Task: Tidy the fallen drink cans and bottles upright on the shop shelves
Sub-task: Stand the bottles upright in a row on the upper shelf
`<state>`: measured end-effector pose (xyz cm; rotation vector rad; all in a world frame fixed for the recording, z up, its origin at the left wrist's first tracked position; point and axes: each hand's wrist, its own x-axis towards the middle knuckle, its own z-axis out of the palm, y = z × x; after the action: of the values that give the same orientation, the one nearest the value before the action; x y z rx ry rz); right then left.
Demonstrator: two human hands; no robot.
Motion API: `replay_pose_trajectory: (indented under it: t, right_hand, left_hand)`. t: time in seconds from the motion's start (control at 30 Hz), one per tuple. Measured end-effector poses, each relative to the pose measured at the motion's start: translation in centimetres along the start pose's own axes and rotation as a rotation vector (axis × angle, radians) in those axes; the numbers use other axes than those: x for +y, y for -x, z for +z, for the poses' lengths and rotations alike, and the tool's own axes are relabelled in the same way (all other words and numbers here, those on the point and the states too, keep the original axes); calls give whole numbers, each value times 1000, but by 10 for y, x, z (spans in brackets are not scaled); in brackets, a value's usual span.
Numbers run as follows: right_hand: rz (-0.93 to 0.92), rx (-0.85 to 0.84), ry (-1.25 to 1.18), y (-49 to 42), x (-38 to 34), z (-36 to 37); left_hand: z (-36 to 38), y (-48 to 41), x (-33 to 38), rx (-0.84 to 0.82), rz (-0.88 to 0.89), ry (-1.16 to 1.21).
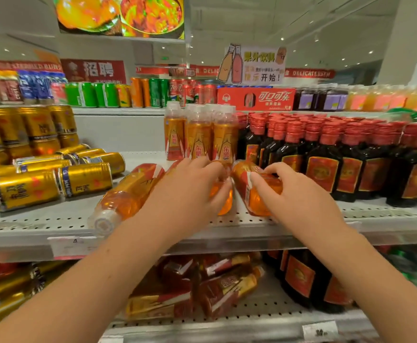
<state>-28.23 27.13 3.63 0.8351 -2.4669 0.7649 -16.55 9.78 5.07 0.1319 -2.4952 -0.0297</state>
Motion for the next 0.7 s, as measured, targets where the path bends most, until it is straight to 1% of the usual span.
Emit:
replay_pose_trajectory:
  t: [0.07, 0.17, 0.27, 0.37, 0.47, 0.53, 0.57, 0.63, 0.7]
  right_hand:
    - [38, -55, 74, -11, -2, -7]
    - [103, -280, 147, -38, -6, -15]
    - [179, -445, 74, -60, -9, -19]
    - [233, -549, 97, -67, -4, -14]
    - [260, -529, 15, -65, -2, -6]
    - [287, -498, -41, -64, -4, -1]
    - [306, -480, -68, -62, -4, 1]
    - [334, -430, -140, -59, -5, 4]
    - [344, -362, -224, -54, -4, 7]
  left_hand:
    - [-1, -17, -3, -27, -71, 33]
    - [-2, -55, -11, -176, -182, -38]
    - [3, -95, -18, -398, -201, -158]
    - [8, -119, -23, -516, -189, -187]
    - [9, -127, -24, -633, -184, -193]
    - [9, -125, -20, -730, -214, -145]
    - [10, -124, -17, -754, -229, -119]
    - [13, -119, -15, -722, -240, -74]
    - [16, -114, -17, -628, -238, -19]
